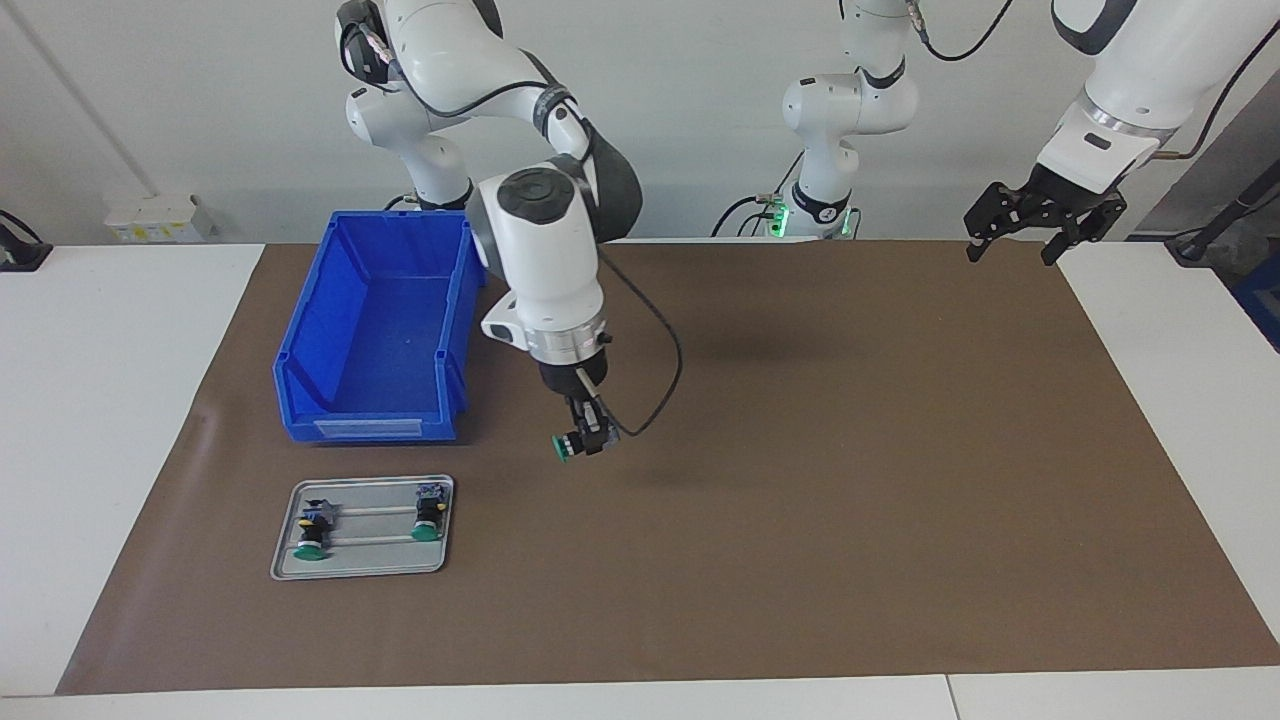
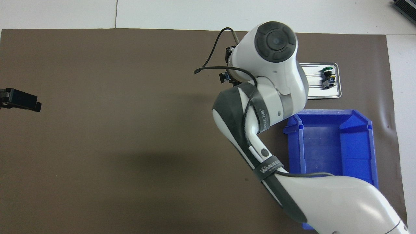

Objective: Place and press button with both arms
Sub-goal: 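Carry the button to the table center and release it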

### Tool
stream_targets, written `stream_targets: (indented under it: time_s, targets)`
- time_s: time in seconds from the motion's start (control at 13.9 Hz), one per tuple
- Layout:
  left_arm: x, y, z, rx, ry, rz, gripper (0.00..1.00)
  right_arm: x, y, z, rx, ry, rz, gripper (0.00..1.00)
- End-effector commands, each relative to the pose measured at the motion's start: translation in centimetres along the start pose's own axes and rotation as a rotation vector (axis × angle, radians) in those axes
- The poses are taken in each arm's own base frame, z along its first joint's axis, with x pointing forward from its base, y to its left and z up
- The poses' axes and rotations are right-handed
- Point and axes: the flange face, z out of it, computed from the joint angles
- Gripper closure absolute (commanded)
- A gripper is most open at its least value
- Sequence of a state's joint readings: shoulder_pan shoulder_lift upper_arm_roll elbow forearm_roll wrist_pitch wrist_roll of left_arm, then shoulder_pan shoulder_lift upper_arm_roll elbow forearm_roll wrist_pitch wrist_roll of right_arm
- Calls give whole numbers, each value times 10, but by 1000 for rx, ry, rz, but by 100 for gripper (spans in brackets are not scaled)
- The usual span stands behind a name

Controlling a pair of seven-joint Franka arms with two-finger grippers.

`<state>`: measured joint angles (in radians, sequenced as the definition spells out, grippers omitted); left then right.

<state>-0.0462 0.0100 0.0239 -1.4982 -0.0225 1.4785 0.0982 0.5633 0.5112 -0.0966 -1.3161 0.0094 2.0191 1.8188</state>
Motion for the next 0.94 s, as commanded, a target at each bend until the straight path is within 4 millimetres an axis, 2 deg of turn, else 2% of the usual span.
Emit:
stream_targets:
  time_s: [0.0, 0.14, 0.29, 0.43, 0.58, 0.79, 0.86]
  targets:
    - [-8, -1, -1, 12, -8, -13, 0, -71, 26, 26, -2, 46, 100, 100]
    - [-8, -1, -1, 12, -8, -13, 0, -117, 46, 58, 1, 101, 139, 100]
    - [-8, -1, -1, 12, -7, -13, 0, -137, 60, 73, -3, 100, 153, 100]
    - [-8, -1, -1, 12, -8, -13, 0, -160, 86, 95, -32, 116, 129, 100]
    - [-8, 4, 2, 12, -14, -4, 0, -156, 103, 117, -54, 124, 119, 100]
    - [-6, 8, 1, 13, -4, 5, 0, -153, 109, 125, -64, 134, 164, 100]
    - [-6, 10, 1, 14, 0, 10, 0, -159, 113, 127, -63, 134, 160, 100]
